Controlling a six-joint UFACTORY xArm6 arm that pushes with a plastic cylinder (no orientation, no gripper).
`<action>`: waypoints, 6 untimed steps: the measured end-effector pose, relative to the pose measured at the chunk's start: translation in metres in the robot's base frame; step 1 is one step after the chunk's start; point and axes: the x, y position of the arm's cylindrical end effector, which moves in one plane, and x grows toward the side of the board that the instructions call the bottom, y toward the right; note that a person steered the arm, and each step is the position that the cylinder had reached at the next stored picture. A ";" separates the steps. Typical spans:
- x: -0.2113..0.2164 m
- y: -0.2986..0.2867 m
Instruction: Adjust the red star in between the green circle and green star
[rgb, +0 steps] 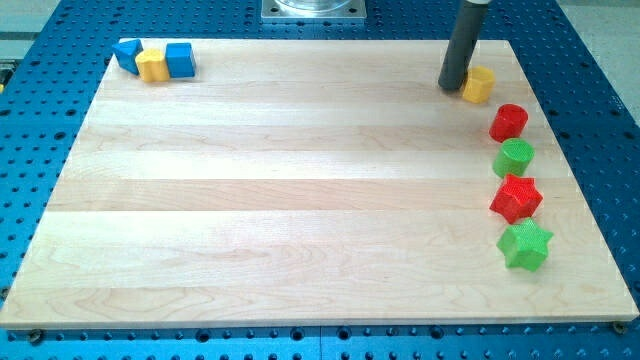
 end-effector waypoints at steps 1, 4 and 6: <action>0.007 0.026; 0.162 -0.045; 0.213 0.042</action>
